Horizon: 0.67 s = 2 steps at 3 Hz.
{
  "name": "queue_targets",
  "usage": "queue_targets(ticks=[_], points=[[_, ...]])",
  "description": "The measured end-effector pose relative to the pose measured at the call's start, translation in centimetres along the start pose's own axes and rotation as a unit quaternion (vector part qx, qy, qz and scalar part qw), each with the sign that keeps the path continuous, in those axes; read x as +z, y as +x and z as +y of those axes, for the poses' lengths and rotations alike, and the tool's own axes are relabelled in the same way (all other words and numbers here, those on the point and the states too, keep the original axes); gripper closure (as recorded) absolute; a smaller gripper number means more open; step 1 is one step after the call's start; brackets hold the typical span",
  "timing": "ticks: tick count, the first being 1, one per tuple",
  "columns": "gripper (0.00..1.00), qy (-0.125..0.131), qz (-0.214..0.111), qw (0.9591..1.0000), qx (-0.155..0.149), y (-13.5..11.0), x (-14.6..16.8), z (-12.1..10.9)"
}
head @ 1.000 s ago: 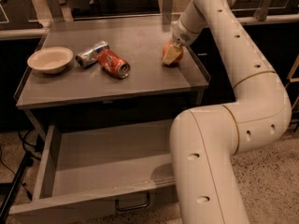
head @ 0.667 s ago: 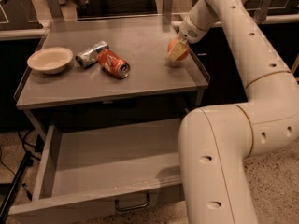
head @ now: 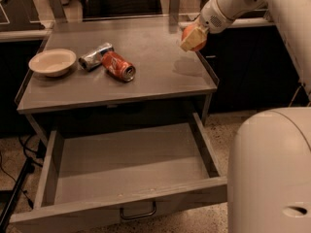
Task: Place orange into top drawer
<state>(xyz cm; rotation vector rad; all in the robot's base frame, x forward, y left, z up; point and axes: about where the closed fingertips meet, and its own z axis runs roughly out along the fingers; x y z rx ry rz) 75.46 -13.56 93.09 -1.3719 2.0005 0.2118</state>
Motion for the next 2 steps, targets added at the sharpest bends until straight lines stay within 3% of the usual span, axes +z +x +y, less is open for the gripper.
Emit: queue_targets(ticks=[2], points=[[1.00,0.008,-0.007,0.9999,0.001,-0.54,0.17,-0.21]])
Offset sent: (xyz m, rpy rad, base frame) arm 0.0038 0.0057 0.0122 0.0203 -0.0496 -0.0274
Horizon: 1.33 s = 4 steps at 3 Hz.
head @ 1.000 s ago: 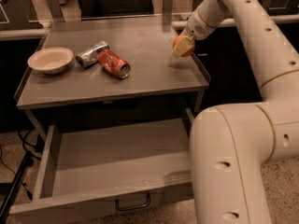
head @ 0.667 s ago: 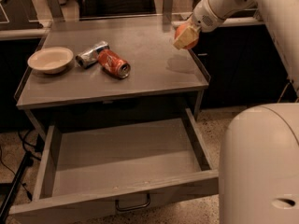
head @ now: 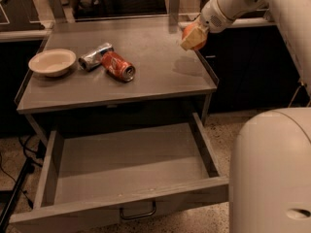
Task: Place orange into top drawer
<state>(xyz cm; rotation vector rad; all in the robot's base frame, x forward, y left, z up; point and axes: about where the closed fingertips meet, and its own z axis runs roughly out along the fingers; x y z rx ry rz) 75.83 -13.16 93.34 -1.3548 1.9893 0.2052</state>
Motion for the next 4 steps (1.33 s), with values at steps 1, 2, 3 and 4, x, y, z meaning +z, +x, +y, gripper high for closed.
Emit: queue_targets(ticks=[1,2,3,4], points=[[1.00,-0.014,-0.028,0.9995,-0.010,-2.0,-0.9,3.1],[1.00,-0.036,-0.038,0.9985,-0.015,-2.7,-1.0,6.5],[1.00,-0.061,-0.047,0.9970,-0.009,-2.5,-1.3,10.5],[1.00,-0.094,-0.061,0.9937,0.008,-1.6,-1.4,13.7]])
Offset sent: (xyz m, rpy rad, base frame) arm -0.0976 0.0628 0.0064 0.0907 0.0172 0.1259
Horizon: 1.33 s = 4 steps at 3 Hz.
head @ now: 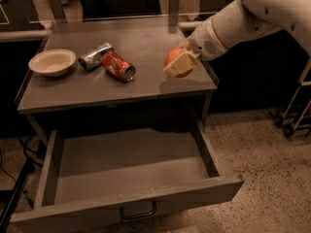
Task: Place orange into top drawer
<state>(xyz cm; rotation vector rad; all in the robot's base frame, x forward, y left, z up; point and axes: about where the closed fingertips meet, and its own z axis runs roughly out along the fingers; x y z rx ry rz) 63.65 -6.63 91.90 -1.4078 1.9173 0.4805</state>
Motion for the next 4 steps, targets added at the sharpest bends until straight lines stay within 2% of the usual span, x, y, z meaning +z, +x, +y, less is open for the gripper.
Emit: queue_targets(ticks=[1,2,4], points=[[1.00,-0.003,0.000,1.0000,0.002,0.2,0.2,0.2],[1.00,-0.009,0.006,0.9999,0.003,0.8,0.6,1.4],[1.00,-0.035,0.010,0.9991,0.022,2.5,2.2,6.8]])
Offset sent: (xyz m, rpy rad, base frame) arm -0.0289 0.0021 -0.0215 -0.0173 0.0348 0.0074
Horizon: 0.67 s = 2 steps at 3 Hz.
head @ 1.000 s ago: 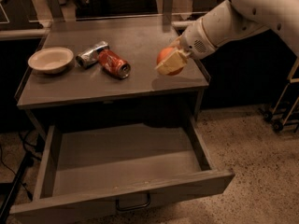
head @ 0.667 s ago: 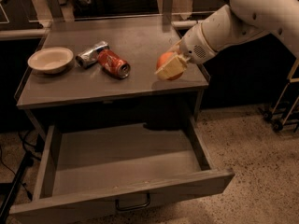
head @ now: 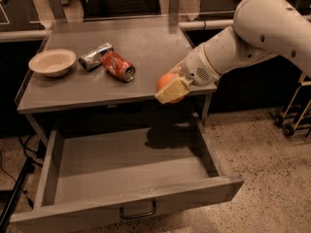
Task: Place orange into top drawer
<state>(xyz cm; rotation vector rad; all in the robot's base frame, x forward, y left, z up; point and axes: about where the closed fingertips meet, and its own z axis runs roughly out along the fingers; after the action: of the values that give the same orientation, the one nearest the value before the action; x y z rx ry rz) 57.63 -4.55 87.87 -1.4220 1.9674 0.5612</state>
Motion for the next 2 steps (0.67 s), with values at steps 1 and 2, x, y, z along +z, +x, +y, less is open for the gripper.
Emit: queue_targets(ticks=[1,2], points=[[1.00,-0.027,-0.012,0.9995,0.011,0.39,1.40,2.74],[1.00,-0.031,-0.013,0.9993,0.013,0.45,1.62,3.05]])
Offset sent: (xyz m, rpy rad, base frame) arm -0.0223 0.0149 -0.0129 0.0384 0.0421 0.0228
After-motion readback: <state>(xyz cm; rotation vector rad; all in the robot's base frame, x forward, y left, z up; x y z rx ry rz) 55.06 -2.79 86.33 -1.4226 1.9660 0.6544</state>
